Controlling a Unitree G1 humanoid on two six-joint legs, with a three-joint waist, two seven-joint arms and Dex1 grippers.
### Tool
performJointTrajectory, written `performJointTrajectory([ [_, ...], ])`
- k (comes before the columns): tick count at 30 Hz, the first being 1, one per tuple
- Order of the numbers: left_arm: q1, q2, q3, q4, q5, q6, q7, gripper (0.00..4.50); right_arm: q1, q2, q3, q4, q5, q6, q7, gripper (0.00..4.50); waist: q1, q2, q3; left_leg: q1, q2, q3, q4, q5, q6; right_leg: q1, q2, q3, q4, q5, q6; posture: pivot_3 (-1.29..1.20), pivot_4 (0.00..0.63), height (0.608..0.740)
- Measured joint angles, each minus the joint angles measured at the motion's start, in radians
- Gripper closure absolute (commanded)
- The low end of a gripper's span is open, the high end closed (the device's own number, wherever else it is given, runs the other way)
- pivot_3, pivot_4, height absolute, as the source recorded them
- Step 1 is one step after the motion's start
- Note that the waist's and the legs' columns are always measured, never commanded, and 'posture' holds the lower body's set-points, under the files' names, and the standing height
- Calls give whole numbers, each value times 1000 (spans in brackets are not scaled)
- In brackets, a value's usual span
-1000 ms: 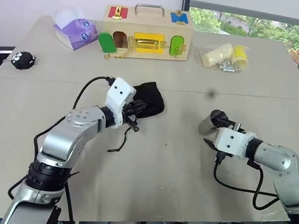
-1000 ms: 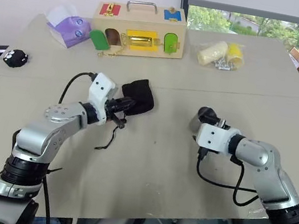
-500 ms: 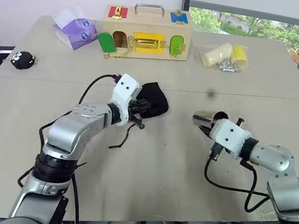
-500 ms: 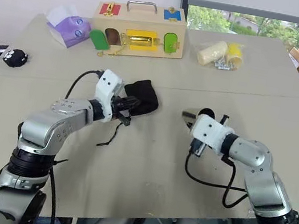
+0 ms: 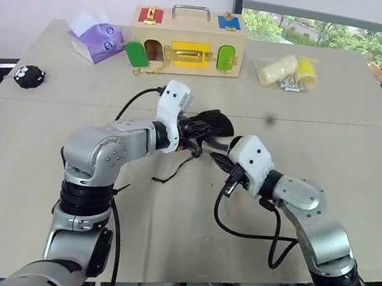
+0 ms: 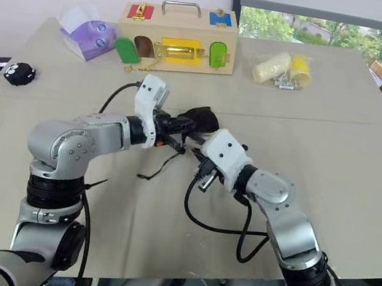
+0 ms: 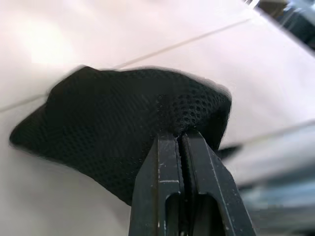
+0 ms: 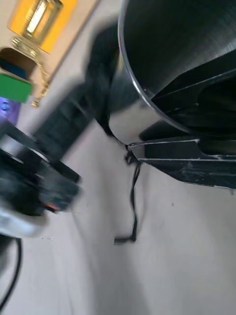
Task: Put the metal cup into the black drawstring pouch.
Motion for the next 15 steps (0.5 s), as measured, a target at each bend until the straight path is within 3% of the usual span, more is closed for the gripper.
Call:
performJointTrajectory([
  [4, -8, -50, 59, -3, -48, 59, 30, 4500, -34, 40, 5, 86, -22, -20, -58, 4455, -6, 0, 0, 0, 0, 0, 0, 0, -1, 0, 1, 0, 1, 0, 0, 0, 150, 740],
  [10, 8, -54, 67, -42, -82, 89, 41, 4500, -53, 165, -88, 149, -4, -26, -175, 4455, -13, 0, 0, 0, 0, 0, -1, 1, -2, -1, 1, 1, 2, 0, 0, 0, 150, 740],
  [15, 23, -35, 64, -40, -88, 89, 44, 4500, -61, 292, -210, 153, 115, -17, -231, 4455, -23, 0, 0, 0, 1, 0, -1, 1, -2, -2, 2, 1, 2, 0, -1, 0, 150, 740],
])
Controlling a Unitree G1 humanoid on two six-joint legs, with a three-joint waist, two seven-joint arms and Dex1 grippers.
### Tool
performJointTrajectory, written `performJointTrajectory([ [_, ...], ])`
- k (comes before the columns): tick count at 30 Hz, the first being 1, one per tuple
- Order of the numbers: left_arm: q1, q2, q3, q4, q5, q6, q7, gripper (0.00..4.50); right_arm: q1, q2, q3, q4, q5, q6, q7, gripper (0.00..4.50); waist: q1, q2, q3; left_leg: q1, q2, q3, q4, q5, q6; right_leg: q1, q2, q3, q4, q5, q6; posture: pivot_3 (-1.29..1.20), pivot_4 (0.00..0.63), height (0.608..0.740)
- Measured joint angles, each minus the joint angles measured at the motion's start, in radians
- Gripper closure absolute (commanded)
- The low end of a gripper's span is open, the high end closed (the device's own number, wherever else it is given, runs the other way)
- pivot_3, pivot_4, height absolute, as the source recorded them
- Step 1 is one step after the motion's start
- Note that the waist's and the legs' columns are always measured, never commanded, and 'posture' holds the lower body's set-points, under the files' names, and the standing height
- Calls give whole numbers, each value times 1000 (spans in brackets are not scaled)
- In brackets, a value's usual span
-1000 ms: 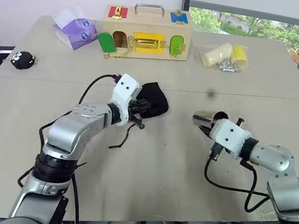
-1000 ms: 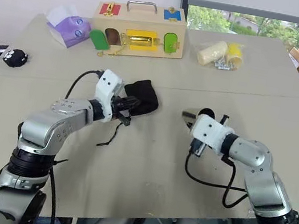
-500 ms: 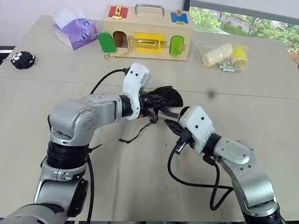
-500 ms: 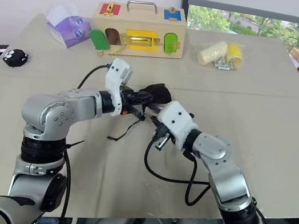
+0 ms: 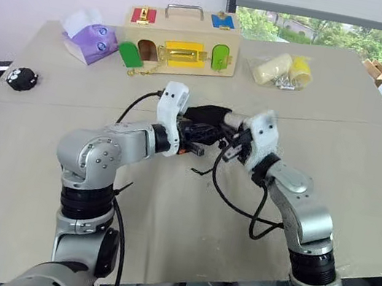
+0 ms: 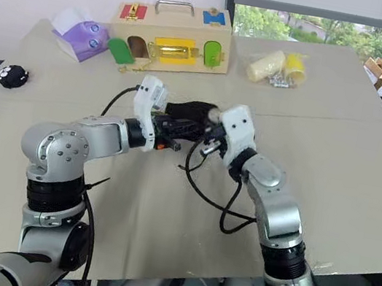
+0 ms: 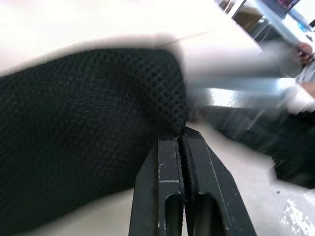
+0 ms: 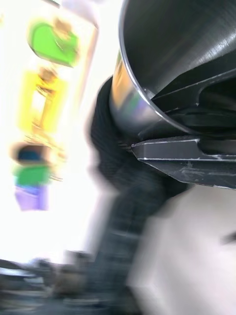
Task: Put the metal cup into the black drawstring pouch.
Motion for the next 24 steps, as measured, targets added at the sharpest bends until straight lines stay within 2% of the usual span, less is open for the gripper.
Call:
performJointTrajectory([
  [4, 0, 2, 8, 8, -6, -1, 0, 4500, 14, 78, -84, -10, 139, 51, -14, 4455, -1, 0, 0, 0, 0, 0, 0, 0, 0, 0, 0, 0, 0, 0, 0, 0, 150, 740],
  [9, 0, -14, 44, 16, -37, 2, 4, 4500, 31, 36, -88, -35, 225, 93, 10, 4455, -1, 0, 0, 0, 0, 0, 0, 0, 0, 0, 0, 1, 0, 0, 0, 0, 150, 740],
  [17, -38, -54, 126, 26, -115, 26, 20, 4500, 29, -97, 67, 48, 87, -57, 46, 4455, -3, 0, 0, 0, 0, 1, 0, 0, 0, -2, 0, 1, 2, 0, 0, 0, 150, 740],
  [19, -44, -68, 146, 27, -138, 38, 32, 4500, 4, -155, 148, 106, -8, -172, 68, 4455, -4, 0, 0, 0, 0, 2, 0, 0, 0, -1, 0, 2, 2, 0, 0, 0, 150, 740],
  [24, -44, -68, 150, 33, -163, 53, 41, 4500, -56, -241, 258, 214, -186, -370, 87, 4455, -3, 0, 0, 0, 0, 2, 1, 0, 0, -2, 0, 2, 2, 0, 0, 0, 150, 740],
])
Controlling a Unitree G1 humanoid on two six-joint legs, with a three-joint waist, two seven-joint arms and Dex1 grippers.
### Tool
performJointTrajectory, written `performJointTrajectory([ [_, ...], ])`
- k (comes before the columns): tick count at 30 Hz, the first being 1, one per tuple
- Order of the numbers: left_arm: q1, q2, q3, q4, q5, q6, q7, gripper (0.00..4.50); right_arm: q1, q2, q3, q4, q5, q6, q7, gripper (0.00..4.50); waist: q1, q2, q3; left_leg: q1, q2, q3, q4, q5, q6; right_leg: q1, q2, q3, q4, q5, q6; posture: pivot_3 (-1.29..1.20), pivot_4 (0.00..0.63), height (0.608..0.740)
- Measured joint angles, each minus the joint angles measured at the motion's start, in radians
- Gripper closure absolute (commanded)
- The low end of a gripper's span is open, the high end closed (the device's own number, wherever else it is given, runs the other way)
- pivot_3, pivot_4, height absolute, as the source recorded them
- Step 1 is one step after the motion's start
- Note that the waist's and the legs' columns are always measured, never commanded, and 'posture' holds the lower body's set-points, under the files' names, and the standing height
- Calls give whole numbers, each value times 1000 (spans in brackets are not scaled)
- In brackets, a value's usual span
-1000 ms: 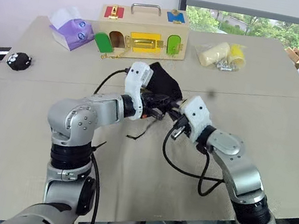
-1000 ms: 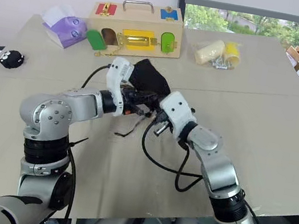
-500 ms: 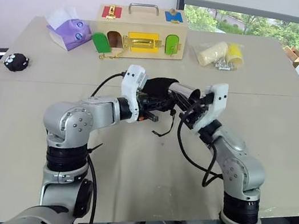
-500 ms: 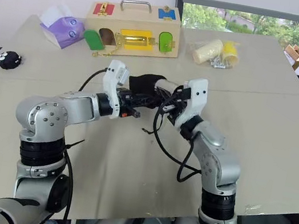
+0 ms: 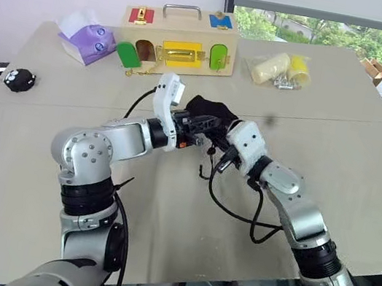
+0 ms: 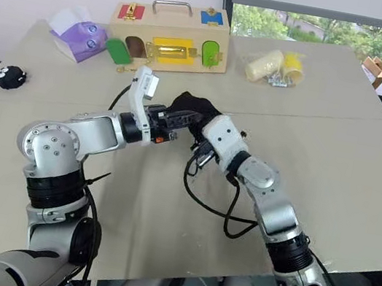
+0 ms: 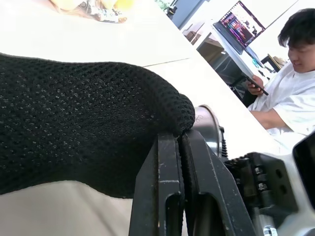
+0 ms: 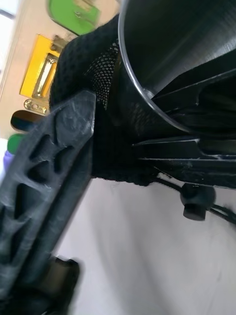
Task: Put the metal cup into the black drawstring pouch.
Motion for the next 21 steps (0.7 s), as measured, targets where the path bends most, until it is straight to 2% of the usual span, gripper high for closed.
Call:
performJointTrajectory([
  [9, 0, -2, -4, 10, -25, 12, 17, 4500, -107, -121, 137, 162, -286, -267, 51, 4455, 1, 0, 0, 0, 0, 0, 0, 0, -1, 0, 0, 0, 0, 0, 0, 0, 150, 740],
  [19, 11, -17, -15, 18, -37, 12, 39, 4500, -137, -121, 143, 209, -342, -286, 161, 4455, 1, 0, 0, 0, 0, 0, 0, 0, -1, 0, 0, 0, -1, 0, 0, 0, 150, 740],
  [20, 12, -18, -16, 18, -37, 12, 41, 4500, -139, -117, 142, 211, -341, -283, 170, 3776, 1, 0, 0, 0, 0, 0, 0, 0, -1, 0, 0, 0, -1, 0, 0, 0, 150, 740],
  [21, 12, -20, -16, 18, -38, 12, 42, 4500, -139, -116, 142, 212, -340, -278, 182, 3387, 1, 0, 0, 0, 0, 0, 0, 0, -1, 0, 0, 0, -1, 0, 0, 0, 150, 740],
])
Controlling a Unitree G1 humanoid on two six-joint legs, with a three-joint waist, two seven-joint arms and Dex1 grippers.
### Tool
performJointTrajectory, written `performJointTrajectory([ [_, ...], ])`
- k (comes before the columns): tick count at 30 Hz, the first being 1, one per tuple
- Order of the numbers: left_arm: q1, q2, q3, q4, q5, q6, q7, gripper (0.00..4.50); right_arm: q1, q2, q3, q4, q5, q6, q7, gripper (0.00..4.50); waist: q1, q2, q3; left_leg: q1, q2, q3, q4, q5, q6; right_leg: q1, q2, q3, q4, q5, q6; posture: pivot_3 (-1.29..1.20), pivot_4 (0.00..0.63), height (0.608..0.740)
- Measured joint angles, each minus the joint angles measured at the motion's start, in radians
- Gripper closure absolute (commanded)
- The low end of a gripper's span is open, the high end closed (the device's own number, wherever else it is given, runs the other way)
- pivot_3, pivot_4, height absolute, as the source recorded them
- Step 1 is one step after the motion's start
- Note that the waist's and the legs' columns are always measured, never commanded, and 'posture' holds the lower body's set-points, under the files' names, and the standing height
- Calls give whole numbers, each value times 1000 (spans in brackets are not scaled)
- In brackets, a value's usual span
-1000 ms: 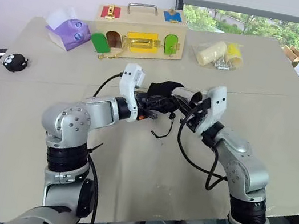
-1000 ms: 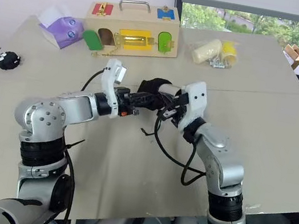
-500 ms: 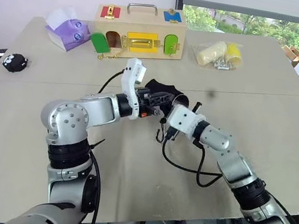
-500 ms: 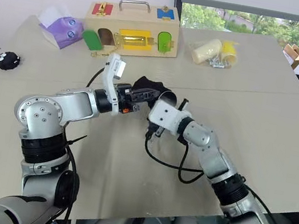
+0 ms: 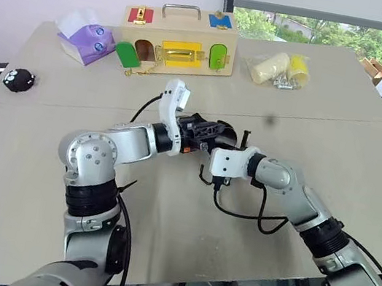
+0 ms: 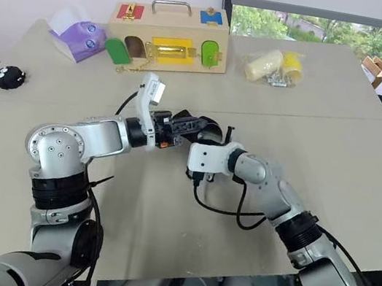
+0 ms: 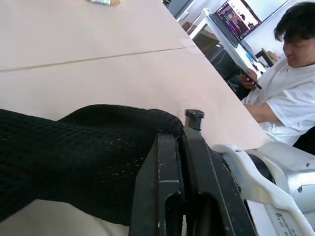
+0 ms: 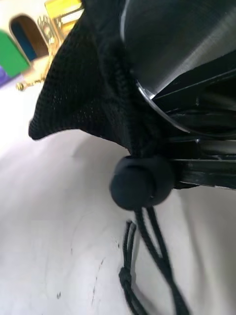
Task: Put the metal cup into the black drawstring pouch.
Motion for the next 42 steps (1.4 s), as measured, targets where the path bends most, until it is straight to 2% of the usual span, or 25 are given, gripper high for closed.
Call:
performJointTrajectory([
  [6, 0, -7, 10, 12, 1, -17, 28, 4500, 46, 11, -83, -53, 60, 14, -3, 475, 3, 0, 0, 0, 0, 0, 0, 0, 0, 0, 0, 0, -1, 0, 0, 0, 150, 740],
  [12, 0, 0, 22, 62, 17, -68, 44, 4500, 209, 7, -135, -192, 117, 70, -3, 475, 3, 0, 0, 0, 0, 0, 0, 0, 0, 0, 0, 0, -1, 0, 0, 0, 150, 740],
  [15, -2, -15, 27, 81, 7, -75, 51, 4500, 227, 6, -162, -263, 124, 101, -9, 475, 2, 0, 0, 0, 0, 0, 0, 0, 0, 0, 0, 0, 0, 0, 0, 0, 150, 740],
  [21, -10, -36, 36, 99, -18, -78, 56, 4500, 233, 17, -173, -283, 125, 129, -21, 475, 2, 0, 0, 0, 0, 0, 0, 0, 0, 0, 0, 0, 0, 0, 0, 0, 150, 740],
  [24, -14, -50, 37, 102, -30, -78, 63, 4500, 233, 39, -172, -263, 126, 145, -34, 1275, 2, 0, 0, 0, 0, 0, 0, 0, 0, 0, 0, 0, 0, 0, 0, 0, 150, 740],
  [27, -15, -47, 36, 102, -38, -78, 65, 4500, 233, 38, -173, -262, 126, 146, -41, 2702, 2, 0, 0, 0, 0, 0, 0, 0, -1, 0, 0, 0, 0, 0, 0, 0, 150, 740],
  [28, -15, -44, 36, 102, -38, -78, 67, 4500, 233, 36, -173, -262, 126, 146, -41, 2981, 2, 0, 0, 0, 0, 0, 0, 0, -1, 0, 0, 0, 0, 0, 0, 0, 150, 740],
  [29, -14, -39, 36, 102, -39, -78, 70, 4500, 233, 21, -172, -262, 122, 146, -38, 3696, 3, 0, 0, 0, 0, 0, 0, 0, -1, 0, 0, 0, 0, 0, 0, 0, 150, 740],
  [30, -14, -39, 36, 102, -39, -78, 70, 4500, 233, 21, -172, -262, 122, 146, -38, 3804, 3, 0, 0, 0, 0, 0, 0, 0, -1, 0, 0, 0, 0, 0, 0, 0, 150, 740],
  [31, -14, -36, 36, 102, -39, -80, 70, 4500, 233, 8, -171, -264, 115, 143, -34, 4282, 3, 0, 0, 0, 0, 0, 0, 0, -1, 0, 0, 0, 0, 0, 0, 0, 150, 740],
  [32, -14, -35, 35, 102, -39, -81, 71, 4500, 234, -9, -167, -265, 109, 141, -27, 4473, 3, 0, 0, 0, 0, 0, 0, 0, -1, 0, 0, 0, 0, 0, 0, 0, 150, 740],
  [42, -6, -30, 20, 102, -50, -82, 71, 4500, 203, -30, -163, -264, 66, 129, -23, 4473, 2, 0, 0, 0, 0, 0, 0, 0, -1, 0, 0, 0, 0, 0, 0, 0, 150, 740],
])
